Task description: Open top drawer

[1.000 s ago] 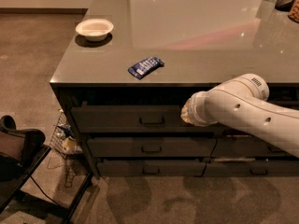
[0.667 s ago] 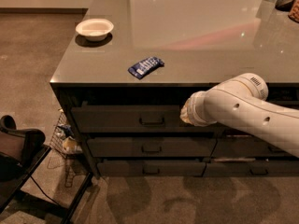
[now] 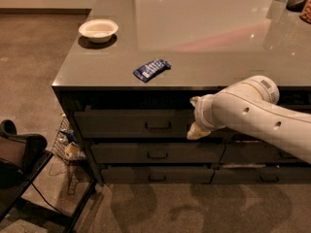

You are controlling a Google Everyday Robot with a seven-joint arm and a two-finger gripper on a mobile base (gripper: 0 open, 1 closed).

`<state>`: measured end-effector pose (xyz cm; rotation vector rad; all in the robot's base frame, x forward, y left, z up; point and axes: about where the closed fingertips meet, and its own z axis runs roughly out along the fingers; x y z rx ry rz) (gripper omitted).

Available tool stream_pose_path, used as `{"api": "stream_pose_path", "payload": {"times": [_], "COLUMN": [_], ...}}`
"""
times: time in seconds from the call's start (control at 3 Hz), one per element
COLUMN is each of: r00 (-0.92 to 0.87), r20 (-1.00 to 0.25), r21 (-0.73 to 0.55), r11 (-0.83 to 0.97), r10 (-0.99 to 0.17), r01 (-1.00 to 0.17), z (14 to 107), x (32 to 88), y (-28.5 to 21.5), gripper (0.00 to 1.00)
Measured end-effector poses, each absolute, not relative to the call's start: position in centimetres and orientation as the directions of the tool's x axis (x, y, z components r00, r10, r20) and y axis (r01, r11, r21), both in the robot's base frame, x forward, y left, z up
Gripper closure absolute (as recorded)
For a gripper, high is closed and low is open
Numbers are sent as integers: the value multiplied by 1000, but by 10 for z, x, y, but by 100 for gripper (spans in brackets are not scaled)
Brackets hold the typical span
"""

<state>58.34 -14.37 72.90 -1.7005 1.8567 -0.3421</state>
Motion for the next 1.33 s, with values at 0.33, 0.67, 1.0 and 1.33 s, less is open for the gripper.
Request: {"api": "stream_pose_path", "payload": {"times": [0.33, 0.67, 1.0, 1.33], "r00": [-7, -7, 32, 66], "r20": [-248, -248, -235, -258], "r21": [-559, -559, -513, -464], "r11": [149, 149, 96, 63], "r10": [-969, -969, -971, -964], "r01": [-816, -816, -853, -884], "z": [730, 729, 707, 679], "x": [583, 583, 586, 594], "y": [-143, -143, -131, -116], "gripper": [0, 0, 18, 41]}}
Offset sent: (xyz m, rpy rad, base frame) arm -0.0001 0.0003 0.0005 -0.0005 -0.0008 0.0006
